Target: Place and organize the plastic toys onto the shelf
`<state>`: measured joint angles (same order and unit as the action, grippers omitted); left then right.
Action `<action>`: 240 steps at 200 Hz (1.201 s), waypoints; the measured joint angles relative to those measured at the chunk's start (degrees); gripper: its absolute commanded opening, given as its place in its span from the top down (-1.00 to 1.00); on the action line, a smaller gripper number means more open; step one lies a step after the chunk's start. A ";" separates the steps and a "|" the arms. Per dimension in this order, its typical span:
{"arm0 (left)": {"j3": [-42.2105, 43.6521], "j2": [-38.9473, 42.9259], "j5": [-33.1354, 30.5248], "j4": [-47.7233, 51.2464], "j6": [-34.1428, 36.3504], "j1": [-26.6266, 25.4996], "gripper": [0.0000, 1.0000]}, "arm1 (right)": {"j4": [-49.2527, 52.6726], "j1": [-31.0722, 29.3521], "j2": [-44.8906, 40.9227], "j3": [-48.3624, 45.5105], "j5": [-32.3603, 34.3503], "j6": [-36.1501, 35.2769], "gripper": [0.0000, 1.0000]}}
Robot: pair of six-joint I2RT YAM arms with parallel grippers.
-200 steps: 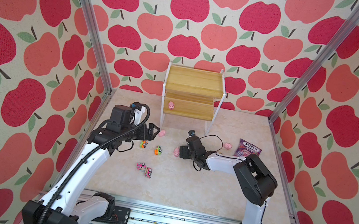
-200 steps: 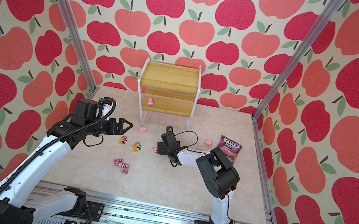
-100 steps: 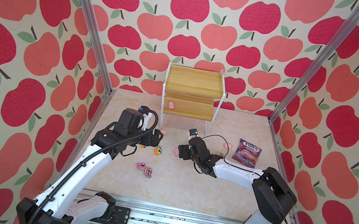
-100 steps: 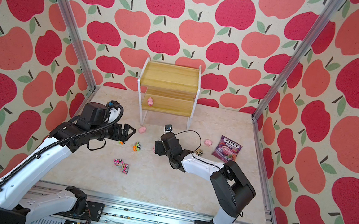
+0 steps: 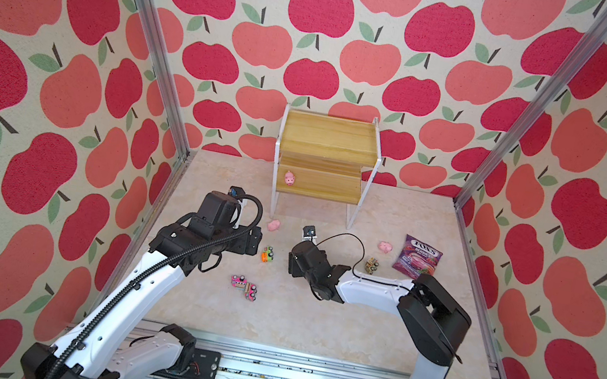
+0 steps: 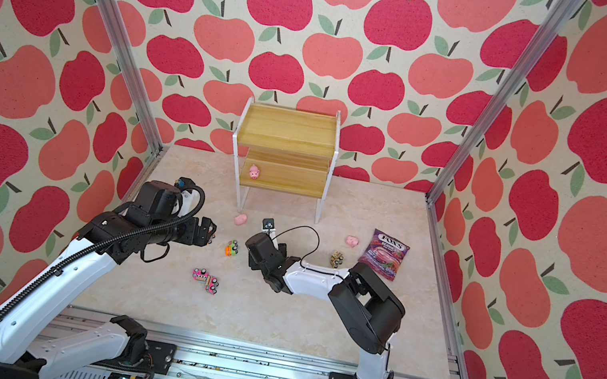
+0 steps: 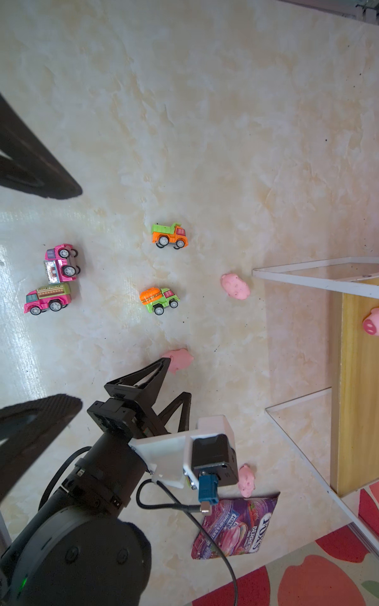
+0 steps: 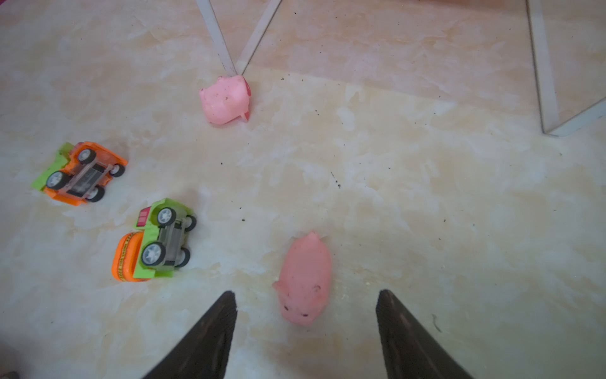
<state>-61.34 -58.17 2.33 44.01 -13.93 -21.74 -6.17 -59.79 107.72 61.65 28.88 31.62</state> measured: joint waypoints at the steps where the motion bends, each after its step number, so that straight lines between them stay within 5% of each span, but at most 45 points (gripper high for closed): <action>1: 0.04 0.02 0.02 -0.02 0.02 0.04 -0.91 | 0.02 0.00 0.09 0.07 0.09 0.04 -0.35; 146: 2.27 1.79 5.31 -3.56 -0.02 4.13 -0.89 | -0.90 0.00 6.49 2.75 0.70 2.56 0.06; 240: 3.30 3.19 7.41 -4.22 -0.02 5.18 -0.89 | -15.26 -1.09 9.20 -0.31 4.04 0.81 0.34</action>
<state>-58.04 -54.98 9.74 39.79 -13.96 -16.56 -21.43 -60.88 116.92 61.34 32.93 32.42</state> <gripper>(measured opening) 0.945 0.344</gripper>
